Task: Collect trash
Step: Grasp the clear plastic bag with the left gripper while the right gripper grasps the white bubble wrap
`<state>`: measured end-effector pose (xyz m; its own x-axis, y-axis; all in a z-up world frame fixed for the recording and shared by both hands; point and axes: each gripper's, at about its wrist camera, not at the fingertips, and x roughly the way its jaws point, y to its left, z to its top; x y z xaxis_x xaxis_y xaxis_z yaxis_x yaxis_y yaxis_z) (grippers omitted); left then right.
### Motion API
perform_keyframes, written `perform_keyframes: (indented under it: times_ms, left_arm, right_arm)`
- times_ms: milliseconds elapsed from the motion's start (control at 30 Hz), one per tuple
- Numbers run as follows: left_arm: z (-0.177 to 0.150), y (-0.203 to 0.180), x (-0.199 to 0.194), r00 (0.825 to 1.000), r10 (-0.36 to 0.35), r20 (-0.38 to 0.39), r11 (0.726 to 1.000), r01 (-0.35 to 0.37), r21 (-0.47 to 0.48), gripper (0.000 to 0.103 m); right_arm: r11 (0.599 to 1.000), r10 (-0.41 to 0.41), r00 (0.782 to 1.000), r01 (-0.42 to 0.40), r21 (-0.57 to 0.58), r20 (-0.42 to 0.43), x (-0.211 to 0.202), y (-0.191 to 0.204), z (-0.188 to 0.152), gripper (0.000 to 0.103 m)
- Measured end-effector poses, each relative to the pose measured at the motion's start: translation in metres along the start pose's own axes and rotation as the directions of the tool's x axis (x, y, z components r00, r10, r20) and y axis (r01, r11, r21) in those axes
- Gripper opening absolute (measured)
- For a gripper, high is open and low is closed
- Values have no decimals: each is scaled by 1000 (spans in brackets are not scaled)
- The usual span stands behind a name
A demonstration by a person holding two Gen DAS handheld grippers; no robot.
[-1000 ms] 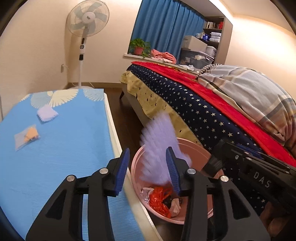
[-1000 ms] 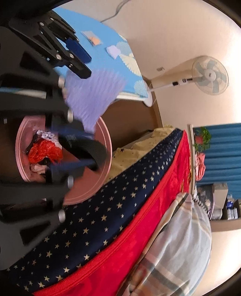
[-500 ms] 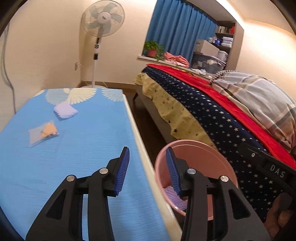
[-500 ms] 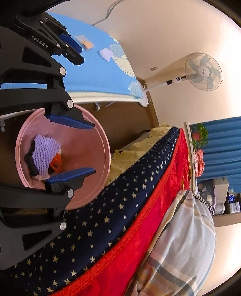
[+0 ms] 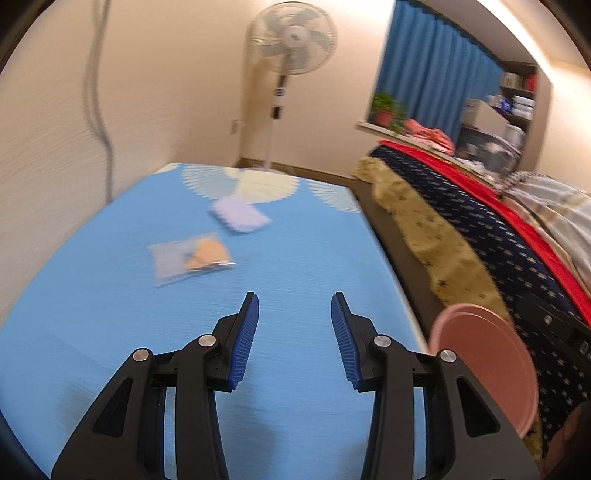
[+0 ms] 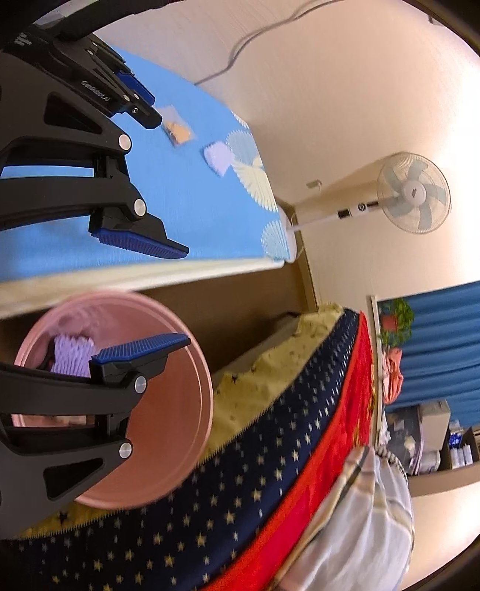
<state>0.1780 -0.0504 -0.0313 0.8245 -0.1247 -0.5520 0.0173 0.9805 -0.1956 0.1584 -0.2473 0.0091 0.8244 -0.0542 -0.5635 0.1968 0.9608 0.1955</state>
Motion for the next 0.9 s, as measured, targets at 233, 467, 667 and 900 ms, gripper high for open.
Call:
perform_keyframes:
  times_ms: [233,467,667,900]
  left_arm:
    - [14,47,26,992,128,-5,988,-128,-92,41]
    - [28,94,57,974,220,-60,948,-228,-220,41]
    - [40,118,82,970,220,-100,933,-239,-269,41]
    - [44,123,112,962,210,-176,935,-251,-252,44]
  right_arm:
    - [997,79,997,-79,-2,-18,24,21,-7,40]
    - [983,177,983,-179,-35,-57,52,41,-11,39]
    - [967,247,962,-253,-35,-113,79,62,-6,39]
    - [936,330,932,-344,-77,-148,134,111,36,39]
